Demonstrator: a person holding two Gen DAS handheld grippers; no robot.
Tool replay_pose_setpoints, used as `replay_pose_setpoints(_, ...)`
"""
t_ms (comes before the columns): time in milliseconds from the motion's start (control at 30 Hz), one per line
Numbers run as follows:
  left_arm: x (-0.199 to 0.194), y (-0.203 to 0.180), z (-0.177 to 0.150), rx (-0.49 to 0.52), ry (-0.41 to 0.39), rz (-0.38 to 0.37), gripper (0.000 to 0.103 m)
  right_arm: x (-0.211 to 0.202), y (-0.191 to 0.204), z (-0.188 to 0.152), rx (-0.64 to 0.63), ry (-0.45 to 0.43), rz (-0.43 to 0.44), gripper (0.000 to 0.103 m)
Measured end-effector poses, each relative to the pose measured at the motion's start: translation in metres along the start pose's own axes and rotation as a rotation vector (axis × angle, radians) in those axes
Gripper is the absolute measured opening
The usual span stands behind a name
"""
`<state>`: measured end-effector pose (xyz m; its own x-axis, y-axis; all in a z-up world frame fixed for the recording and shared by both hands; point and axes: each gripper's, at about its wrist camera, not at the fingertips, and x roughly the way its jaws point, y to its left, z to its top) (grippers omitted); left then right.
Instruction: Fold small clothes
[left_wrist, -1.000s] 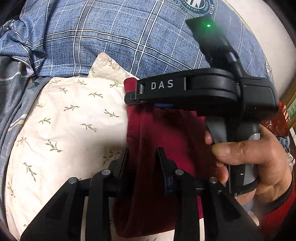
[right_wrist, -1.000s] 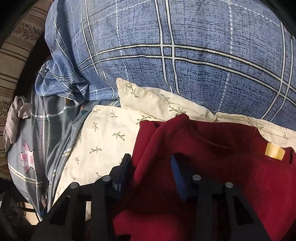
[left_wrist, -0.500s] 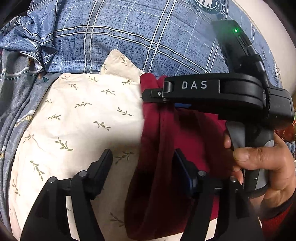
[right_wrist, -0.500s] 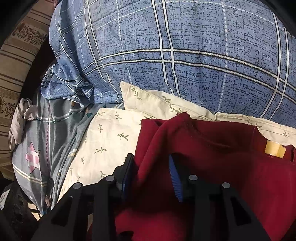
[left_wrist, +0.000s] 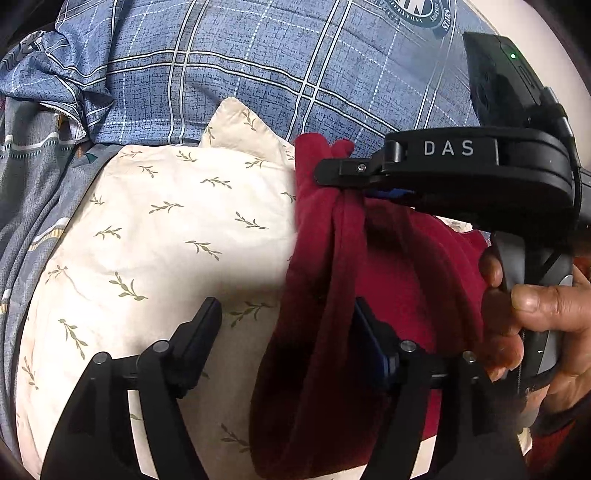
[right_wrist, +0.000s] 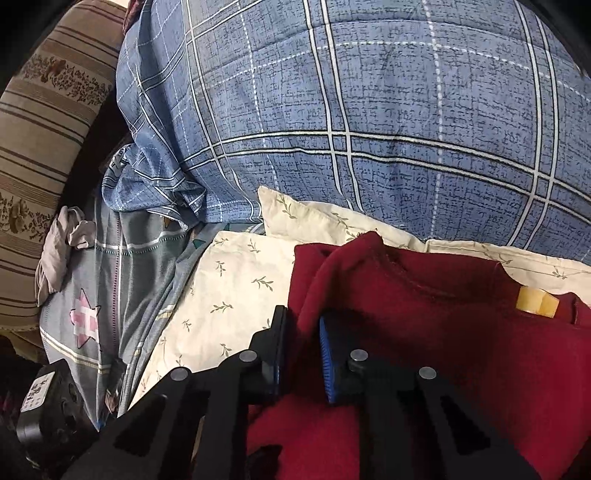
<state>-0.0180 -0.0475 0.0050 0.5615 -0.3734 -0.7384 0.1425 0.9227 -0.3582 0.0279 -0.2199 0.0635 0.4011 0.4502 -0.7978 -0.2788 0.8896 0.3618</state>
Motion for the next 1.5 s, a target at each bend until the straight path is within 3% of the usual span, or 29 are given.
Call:
replay_pose_setpoints(100,-0.001,-0.004,-0.001,0.01,0.016,-0.072,0.033,-0.001,0.0,0.0,0.0,0.004,0.0,0.016)
replay_pose_setpoints(300,-0.006,-0.006,-0.001,0.005,0.004,-0.09,0.027,0.0,-0.001,0.002,0.013,0.019,0.001,0.016)
replay_pose_setpoints(400,-0.009,-0.007,-0.001,0.012,-0.003,-0.091,0.025,0.003,0.003,0.005,0.022,0.037,-0.005,0.024)
replay_pose_setpoints(467,-0.011,-0.009,-0.002,0.018,-0.009,-0.089,0.025,0.007,0.01,0.005,0.017,0.057,-0.024,0.037)
replay_pose_setpoints(500,-0.011,-0.01,-0.002,0.018,-0.01,-0.09,0.025,0.01,0.015,0.005,0.003,0.069,-0.041,0.052)
replay_pose_setpoints(533,-0.012,-0.01,-0.002,0.019,-0.011,-0.09,0.025,0.012,0.018,0.004,-0.009,0.076,-0.051,0.06)
replay_pose_setpoints(767,-0.014,-0.012,-0.004,0.034,-0.012,-0.076,0.025,0.041,0.033,-0.001,-0.123,0.128,-0.192,0.063)
replay_pose_setpoints(900,-0.015,-0.013,-0.005,0.038,-0.01,-0.069,0.025,0.046,0.025,-0.006,-0.146,0.119,-0.23,0.057)
replay_pose_setpoints(1067,-0.014,-0.016,-0.005,0.046,-0.008,-0.06,0.027,0.031,0.023,-0.009,-0.136,0.073,-0.18,0.034)
replay_pose_setpoints(1133,-0.011,-0.015,-0.005,0.045,-0.006,-0.054,0.032,0.025,0.021,-0.009,-0.125,0.059,-0.16,0.026)
replay_pose_setpoints(1200,-0.008,-0.012,-0.005,0.029,0.001,-0.037,0.05,0.02,0.018,-0.009,-0.107,0.044,-0.139,0.024)
replay_pose_setpoints(1267,-0.003,-0.007,-0.004,0.004,0.006,-0.03,0.058,0.014,0.014,-0.01,-0.084,0.032,-0.112,0.022)
replay_pose_setpoints(1333,-0.001,-0.003,-0.004,-0.01,0.01,-0.043,0.059,0.01,0.009,-0.011,-0.053,0.02,-0.081,0.02)
replay_pose_setpoints(1367,-0.001,-0.003,-0.004,-0.006,0.009,-0.043,0.057,0.008,0.007,-0.011,-0.041,0.017,-0.069,0.019)
replay_pose_setpoints(1433,-0.002,-0.006,-0.005,0.0,0.012,-0.076,0.031,0.001,0.002,-0.012,-0.014,0.004,-0.037,0.017)
replay_pose_setpoints(1500,-0.009,-0.014,-0.005,0.0,0.008,-0.101,0.023,-0.004,-0.002,-0.012,0.01,-0.006,-0.013,0.015)
